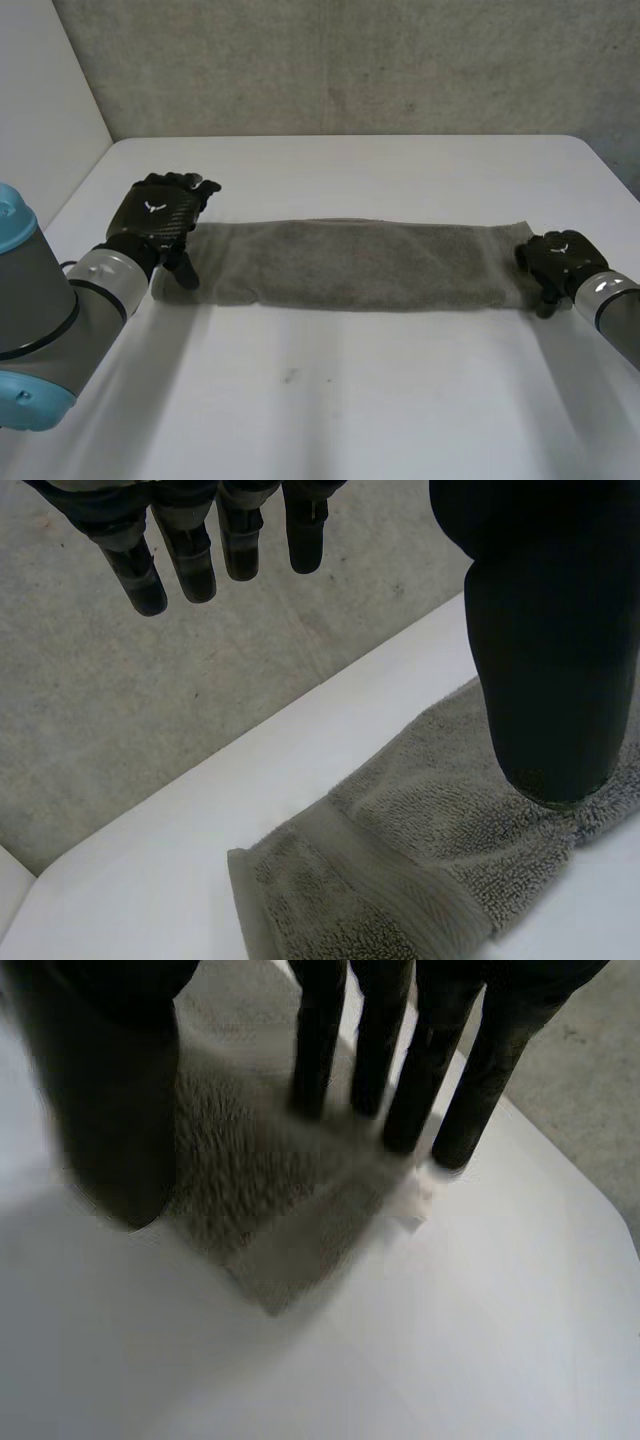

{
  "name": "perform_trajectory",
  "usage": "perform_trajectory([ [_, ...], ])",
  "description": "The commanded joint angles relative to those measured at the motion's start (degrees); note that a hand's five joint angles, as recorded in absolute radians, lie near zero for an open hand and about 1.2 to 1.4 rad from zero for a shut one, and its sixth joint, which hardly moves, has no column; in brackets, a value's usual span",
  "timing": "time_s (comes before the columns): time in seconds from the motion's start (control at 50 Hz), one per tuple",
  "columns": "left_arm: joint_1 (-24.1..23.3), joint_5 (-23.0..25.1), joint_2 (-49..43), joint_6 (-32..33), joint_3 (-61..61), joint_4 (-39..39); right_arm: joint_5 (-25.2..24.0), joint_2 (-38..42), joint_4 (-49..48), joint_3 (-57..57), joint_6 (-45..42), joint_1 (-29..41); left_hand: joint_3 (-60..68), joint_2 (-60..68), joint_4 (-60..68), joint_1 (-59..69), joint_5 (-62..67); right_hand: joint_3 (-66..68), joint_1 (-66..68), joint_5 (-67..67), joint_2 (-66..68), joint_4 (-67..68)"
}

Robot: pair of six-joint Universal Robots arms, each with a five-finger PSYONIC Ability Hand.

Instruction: Fold the towel.

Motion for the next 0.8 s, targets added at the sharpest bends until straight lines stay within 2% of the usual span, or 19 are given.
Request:
perform_trajectory([
  [0.02, 0.3, 0.02, -0.11, -2.17, 0.12, -0.08, 0.43, 3.32, 0.4, -3.24, -2.37, -2.56, 0.49, 0.59, 0.44, 0.24, -1.44, 46.44, 45.53, 44.69, 47.58, 46.05],
  [0.18, 0.3, 0.11, -0.11, -2.26, -0.58, -0.08, 2.97, 1.13, 0.58, -5.88, -4.65, -10.38, 0.49, 0.59, 0.44, 0.24, -1.44, 46.44, 45.53, 44.69, 47.58, 46.05],
  [0.28, 0.39, 0.11, 0.16, -2.26, -0.67, -0.08, 3.85, 0.78, 2.67, -11.23, -14.38, -18.1, 0.49, 0.59, 0.44, 0.24, -1.44, 46.44, 45.53, 44.69, 47.58, 46.05],
  [0.4, 0.65, 0.11, 0.33, -2.26, -0.93, -0.08, 5.44, 0.25, 6.46, -15.55, -15.55, -16.45, 0.49, 0.59, 0.44, 0.24, -1.44, 46.44, 45.53, 44.69, 47.58, 46.05],
  [0.44, 0.65, 0.11, 0.24, -2.17, -0.84, -0.08, 6.14, -1.41, 6.82, -18.96, -10.75, -9.11, 0.49, 0.59, 0.44, 0.24, -1.44, 46.44, 45.53, 44.69, 47.58, 46.05],
  [0.46, 0.65, 0.11, 0.24, -2.17, -0.84, -0.08, 6.14, -1.42, 6.82, -18.98, -10.72, -9.07, 0.49, 0.59, 0.44, 0.24, -1.44, 46.44, 45.53, 44.69, 47.58, 46.05],
  [0.5, 0.65, 0.11, 0.24, -2.26, -0.93, 0.01, 6.4, -1.69, 6.82, -23.0, -6.17, -0.32, 0.49, 0.59, 0.44, 0.24, -1.44, 46.44, 45.53, 44.69, 47.58, 46.05],
  [0.52, 0.65, 0.11, 0.24, -2.26, -0.93, 0.01, 6.4, -1.69, 6.82, -23.02, -6.15, -0.28, 0.49, 0.59, 0.44, 0.24, -1.44, 46.44, 45.53, 44.69, 47.58, 46.05],
  [0.54, 0.65, 0.11, 0.24, -2.26, -0.93, 0.01, 6.75, -1.25, 6.82, -24.76, -4.67, 4.16, 0.49, 0.59, 0.44, 0.24, -1.44, 46.44, 45.53, 44.69, 47.58, 46.05],
  [0.56, 0.65, 0.11, 0.24, -2.26, -0.93, 0.01, 6.75, -1.25, 6.82, -24.78, -4.65, 4.21, 0.49, 0.59, 0.44, 0.24, -1.44, 46.44, 45.53, 44.69, 47.58, 46.05],
  [0.6, 0.65, 0.02, 0.24, -2.26, -0.93, 0.01, 7.98, 0.68, 6.47, -27.66, -3.95, 14.7, 0.49, 0.59, 0.44, 0.24, -1.44, 46.44, 45.53, 44.69, 47.58, 46.05],
  [0.62, 0.65, 0.02, 0.24, -2.26, -0.93, 0.01, 7.98, 0.69, 6.46, -27.68, -3.95, 14.75, 0.49, 0.59, 0.44, 0.24, -1.44, 46.44, 45.53, 44.69, 47.58, 46.05],
  [0.66, 0.74, 0.02, 0.24, -2.26, -1.19, 0.01, 9.21, 4.1, 6.46, -30.04, -4.21, 25.51, 0.49, 0.59, 0.44, 0.24, -1.44, 46.44, 45.53, 44.69, 47.58, 46.05],
  [0.68, 0.74, 0.02, 0.24, -2.26, -1.19, 0.01, 9.21, 4.12, 6.46, -30.05, -4.22, 25.56, 0.49, 0.59, 0.44, 0.24, -1.44, 46.44, 45.53, 44.69, 47.58, 46.05],
  [0.7, 0.74, 0.02, 0.24, -2.26, -1.46, 0.27, 9.3, 6.12, 6.46, -30.66, -4.3, 30.26, 0.49, 0.59, 0.44, 0.24, -1.44, 46.44, 45.53, 44.69, 47.58, 46.05],
  [0.72, 0.74, 0.02, 0.24, -2.26, -1.46, 0.27, 9.3, 6.14, 6.46, -30.66, -4.3, 30.31, 0.49, 0.59, 0.44, 0.24, -1.44, 46.44, 45.53, 44.69, 47.58, 46.05],
  [0.76, 0.74, 0.02, 0.33, -2.26, -1.98, 1.24, 9.22, 10.25, 6.29, -31.1, -4.48, 37.75, 0.49, 0.59, 0.44, 0.24, -1.44, 46.44, 45.53, 44.69, 47.58, 46.05],
  [0.8, 0.74, 0.02, 0.25, -2.26, -2.25, 1.5, 9.3, 12.44, 6.38, -31.19, -4.57, 40.48, 0.49, 0.59, 0.44, 0.24, -1.44, 46.44, 45.53, 44.69, 47.58, 46.05],
])
